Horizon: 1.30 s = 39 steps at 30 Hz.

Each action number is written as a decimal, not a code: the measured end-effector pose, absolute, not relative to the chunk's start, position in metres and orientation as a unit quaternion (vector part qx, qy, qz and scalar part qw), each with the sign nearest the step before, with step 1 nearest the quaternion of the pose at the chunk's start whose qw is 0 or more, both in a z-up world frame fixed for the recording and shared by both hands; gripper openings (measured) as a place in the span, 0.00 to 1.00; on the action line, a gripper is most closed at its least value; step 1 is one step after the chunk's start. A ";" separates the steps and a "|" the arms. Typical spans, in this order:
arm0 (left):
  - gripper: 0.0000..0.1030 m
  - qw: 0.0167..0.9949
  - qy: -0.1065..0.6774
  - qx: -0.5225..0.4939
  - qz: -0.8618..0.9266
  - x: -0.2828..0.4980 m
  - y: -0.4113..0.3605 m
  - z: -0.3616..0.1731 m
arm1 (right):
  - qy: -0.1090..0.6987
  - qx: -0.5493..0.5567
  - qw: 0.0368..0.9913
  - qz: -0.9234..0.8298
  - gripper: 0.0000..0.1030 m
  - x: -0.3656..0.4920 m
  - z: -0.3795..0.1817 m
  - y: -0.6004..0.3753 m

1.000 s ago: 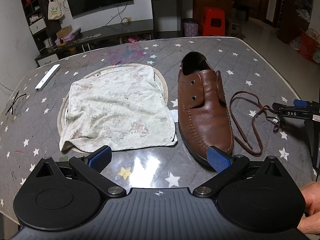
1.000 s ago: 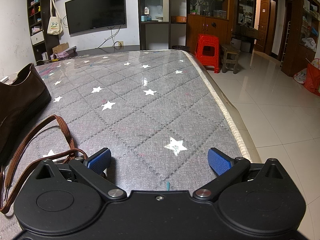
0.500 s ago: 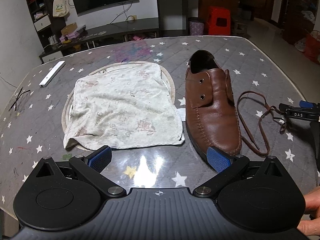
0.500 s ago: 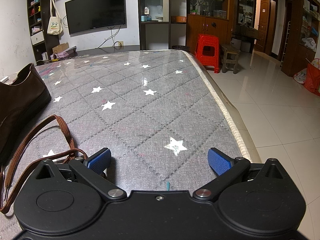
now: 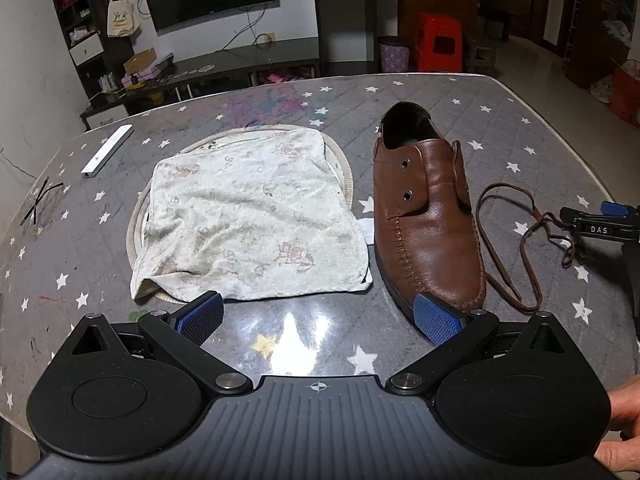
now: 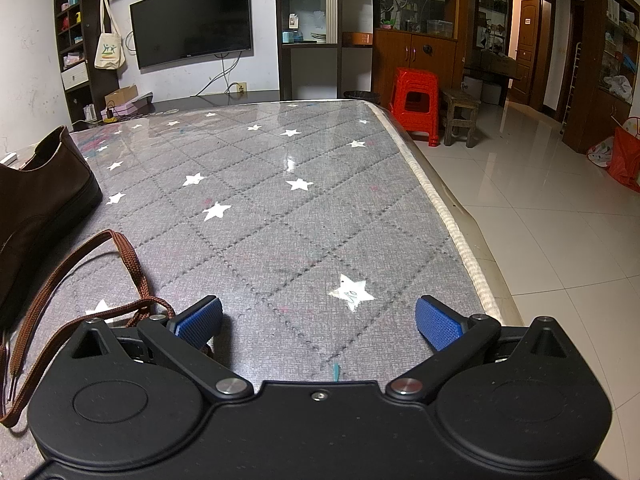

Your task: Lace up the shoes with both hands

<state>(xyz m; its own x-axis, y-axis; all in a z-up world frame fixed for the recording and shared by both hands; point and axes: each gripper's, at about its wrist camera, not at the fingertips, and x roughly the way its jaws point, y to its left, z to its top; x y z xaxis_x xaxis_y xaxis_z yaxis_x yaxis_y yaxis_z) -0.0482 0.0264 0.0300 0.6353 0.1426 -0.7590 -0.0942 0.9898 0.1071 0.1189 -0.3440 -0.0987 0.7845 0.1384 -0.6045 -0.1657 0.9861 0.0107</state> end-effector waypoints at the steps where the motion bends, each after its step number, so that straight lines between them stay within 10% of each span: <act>1: 0.99 0.904 0.422 0.029 0.066 -0.048 0.026 0.030 | 0.318 -0.021 0.944 0.081 1.00 0.119 -0.099 -0.344; 39: 0.99 0.895 0.410 -0.004 0.176 -0.012 0.148 -0.007 | 0.318 -0.021 0.944 0.081 1.00 0.118 -0.099 -0.346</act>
<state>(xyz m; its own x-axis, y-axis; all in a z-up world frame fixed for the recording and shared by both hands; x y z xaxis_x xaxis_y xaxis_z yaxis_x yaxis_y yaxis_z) -0.0117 0.1477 -0.0073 0.6023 0.3122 -0.7346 -0.3187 0.9379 0.1373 0.1182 -0.3462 -0.0995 0.7844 0.1385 -0.6046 -0.1658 0.9861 0.0107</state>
